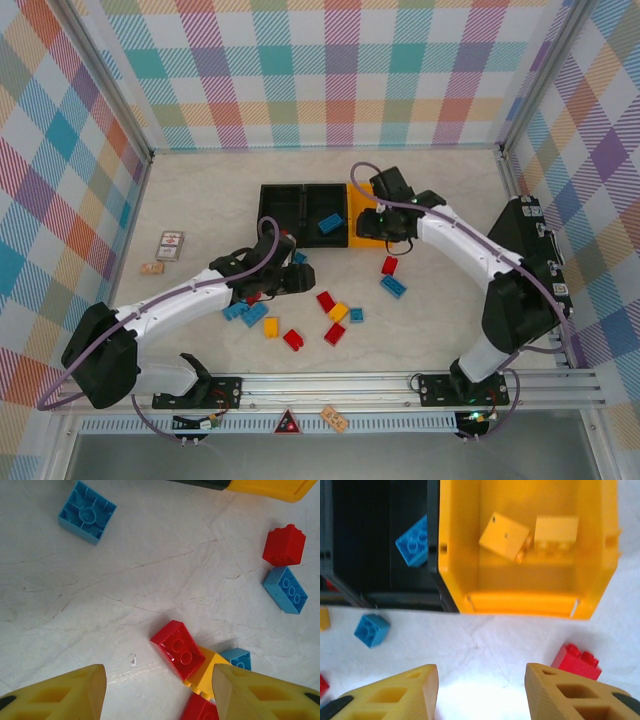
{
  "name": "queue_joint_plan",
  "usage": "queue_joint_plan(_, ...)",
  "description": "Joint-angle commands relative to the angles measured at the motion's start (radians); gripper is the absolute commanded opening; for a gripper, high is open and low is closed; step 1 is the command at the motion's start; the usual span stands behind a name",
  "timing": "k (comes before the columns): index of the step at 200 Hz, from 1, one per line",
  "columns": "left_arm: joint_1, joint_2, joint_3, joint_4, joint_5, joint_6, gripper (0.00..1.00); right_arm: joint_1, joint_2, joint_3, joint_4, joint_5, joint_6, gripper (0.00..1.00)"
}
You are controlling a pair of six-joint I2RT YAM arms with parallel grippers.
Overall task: Sort the legos into containers by color
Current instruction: Pick up the lego from the center of the table.
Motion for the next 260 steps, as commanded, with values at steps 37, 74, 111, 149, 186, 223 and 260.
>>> queue_joint_plan(37,-0.031,0.002,-0.028,0.078,0.114,0.048,0.59,0.006,-0.148,-0.231,-0.018,0.069,0.007,0.58)
queue_joint_plan(74,-0.077,0.061,0.003,0.092,0.115,0.056,0.59,-0.015,-0.173,-0.369,0.039,0.083,0.014,0.66)
queue_joint_plan(111,-0.1,0.113,0.019,0.102,0.11,0.046,0.59,-0.028,-0.124,-0.435,0.121,0.027,0.007,0.67)
queue_joint_plan(149,-0.102,0.122,0.018,0.101,0.098,0.04,0.59,-0.024,-0.1,-0.456,0.154,-0.046,0.018,0.65)
queue_joint_plan(186,-0.103,0.135,0.01,0.102,0.091,0.03,0.59,0.017,-0.087,-0.46,0.147,-0.044,0.041,0.62)
queue_joint_plan(223,-0.103,0.151,0.009,0.148,0.097,0.02,0.59,0.054,-0.013,-0.431,0.108,0.044,0.058,0.49)
queue_joint_plan(260,-0.103,0.147,-0.003,0.145,0.078,0.016,0.58,0.084,-0.036,-0.408,0.077,0.074,0.061,0.31)
